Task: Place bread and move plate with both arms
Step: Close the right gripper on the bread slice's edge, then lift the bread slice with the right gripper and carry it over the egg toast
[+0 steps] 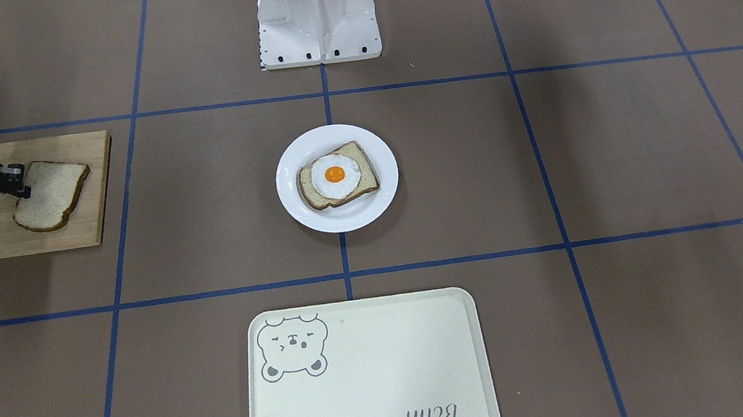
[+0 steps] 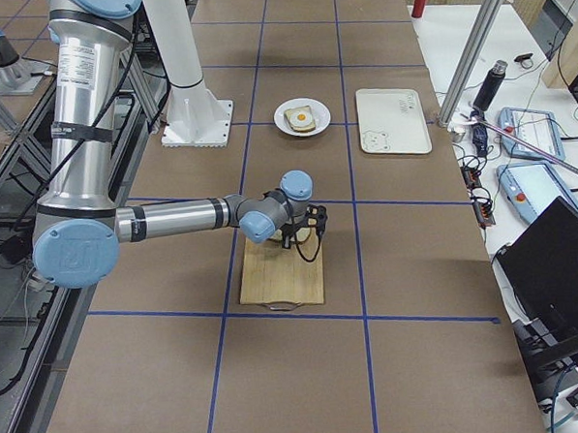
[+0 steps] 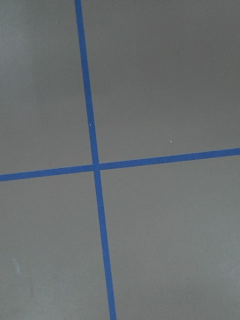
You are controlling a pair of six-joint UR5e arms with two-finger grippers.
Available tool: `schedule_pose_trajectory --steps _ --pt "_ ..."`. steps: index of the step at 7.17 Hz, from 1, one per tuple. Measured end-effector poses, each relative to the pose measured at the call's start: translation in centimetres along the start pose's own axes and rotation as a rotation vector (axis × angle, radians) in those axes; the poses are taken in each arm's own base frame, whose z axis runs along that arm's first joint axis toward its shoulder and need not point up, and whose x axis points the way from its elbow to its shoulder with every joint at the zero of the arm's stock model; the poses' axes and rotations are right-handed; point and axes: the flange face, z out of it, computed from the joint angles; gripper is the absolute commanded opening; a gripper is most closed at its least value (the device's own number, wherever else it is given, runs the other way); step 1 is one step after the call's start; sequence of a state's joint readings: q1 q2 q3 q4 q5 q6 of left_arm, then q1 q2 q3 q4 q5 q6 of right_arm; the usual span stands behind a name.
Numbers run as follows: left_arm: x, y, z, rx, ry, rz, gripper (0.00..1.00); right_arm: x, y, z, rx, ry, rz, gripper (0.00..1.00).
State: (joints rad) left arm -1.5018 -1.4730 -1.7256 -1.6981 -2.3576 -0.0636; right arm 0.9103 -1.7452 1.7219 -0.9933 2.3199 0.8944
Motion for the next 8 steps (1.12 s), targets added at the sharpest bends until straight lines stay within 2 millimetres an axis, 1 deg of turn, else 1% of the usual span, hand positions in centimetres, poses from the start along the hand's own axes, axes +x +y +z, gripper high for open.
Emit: schedule_pose_trajectory --steps 1,2,4,5,6,7,8 --pt "0.1 -0.1 -0.1 0.001 0.0 0.001 0.99 0.0 0.2 -0.7 -0.007 -0.04 -0.006 0.0" --pt "0.2 -0.3 -0.2 0.004 0.005 0.002 0.99 0.2 -0.1 -2.3 -0.015 -0.095 0.002 0.0" --pt "0.8 -0.7 -0.3 0.006 0.04 0.006 0.99 0.3 -1.3 -6.7 -0.033 -0.228 0.025 0.0" --pt "0.8 -0.7 -0.3 0.005 0.051 0.005 0.99 -0.6 -2.3 -8.3 -0.036 -0.275 0.026 0.0" --pt "0.8 -0.7 -0.2 0.003 0.055 0.003 0.99 -2.4 -3.7 -9.4 -0.032 -0.305 0.037 0.0" --pt "0.8 -0.8 -0.2 0.003 0.056 0.003 0.99 -5.3 -5.3 -10.5 -0.029 -0.331 0.055 0.0" --pt "1.0 -1.0 -0.3 0.007 0.057 0.008 0.99 -9.4 -6.7 -11.3 -0.034 -0.355 0.063 0.0"
